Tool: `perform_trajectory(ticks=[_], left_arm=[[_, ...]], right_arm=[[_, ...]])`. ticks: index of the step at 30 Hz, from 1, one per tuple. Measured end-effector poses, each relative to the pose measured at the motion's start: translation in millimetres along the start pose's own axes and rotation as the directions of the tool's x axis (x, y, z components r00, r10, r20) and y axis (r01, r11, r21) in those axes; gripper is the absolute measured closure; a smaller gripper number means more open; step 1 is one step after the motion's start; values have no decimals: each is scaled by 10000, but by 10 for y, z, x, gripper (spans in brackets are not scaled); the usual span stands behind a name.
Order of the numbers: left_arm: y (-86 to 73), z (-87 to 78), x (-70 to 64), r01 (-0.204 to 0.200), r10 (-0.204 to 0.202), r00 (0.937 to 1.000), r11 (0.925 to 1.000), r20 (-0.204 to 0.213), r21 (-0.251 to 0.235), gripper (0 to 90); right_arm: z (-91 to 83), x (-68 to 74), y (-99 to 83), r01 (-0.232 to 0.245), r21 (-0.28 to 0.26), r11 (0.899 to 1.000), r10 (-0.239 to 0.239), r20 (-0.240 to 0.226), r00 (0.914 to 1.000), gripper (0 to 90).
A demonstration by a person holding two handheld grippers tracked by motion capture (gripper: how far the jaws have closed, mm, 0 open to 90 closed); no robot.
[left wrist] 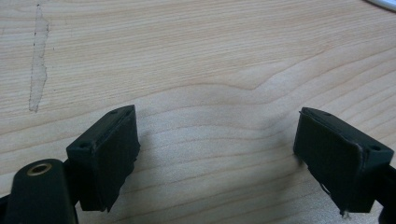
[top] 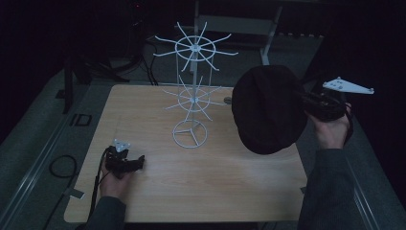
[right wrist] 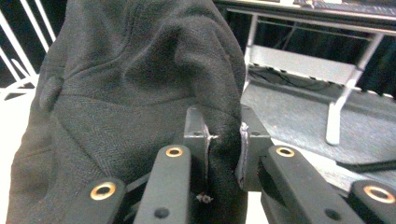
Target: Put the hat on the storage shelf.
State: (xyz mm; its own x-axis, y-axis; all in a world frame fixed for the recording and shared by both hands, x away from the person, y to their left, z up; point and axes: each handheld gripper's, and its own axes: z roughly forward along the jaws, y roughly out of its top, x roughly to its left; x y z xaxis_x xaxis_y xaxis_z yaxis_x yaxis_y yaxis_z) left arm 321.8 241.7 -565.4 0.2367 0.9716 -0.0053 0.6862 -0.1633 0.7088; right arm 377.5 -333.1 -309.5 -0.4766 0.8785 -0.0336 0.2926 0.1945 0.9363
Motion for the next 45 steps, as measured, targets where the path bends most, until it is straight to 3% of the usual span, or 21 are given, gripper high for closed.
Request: perform_trajectory(ticks=[3, 10, 26, 45], left_arm=[[0, 0, -1, 4, -4, 10000, 10000, 2, -2, 146], [0, 0, -2, 19, -19, 10000, 10000, 11, -5, 146], [1, 2, -5, 27, -27, 10000, 10000, -1, -16, 146], [2, 3, -6, 24, -24, 10000, 10000, -8, -16, 146]], right_arm=[[-14, 13, 79, -32, -257, 9997, 25, -278, 9996, 777], [-11, 53, 180, 236, -449, 9987, -255, -433, 9987, 776], [-3, 81, 286, 422, -770, 9961, -492, -921, 9945, 776], [-99, 60, 380, 268, -1339, 9906, -458, -1409, 9890, 775]])
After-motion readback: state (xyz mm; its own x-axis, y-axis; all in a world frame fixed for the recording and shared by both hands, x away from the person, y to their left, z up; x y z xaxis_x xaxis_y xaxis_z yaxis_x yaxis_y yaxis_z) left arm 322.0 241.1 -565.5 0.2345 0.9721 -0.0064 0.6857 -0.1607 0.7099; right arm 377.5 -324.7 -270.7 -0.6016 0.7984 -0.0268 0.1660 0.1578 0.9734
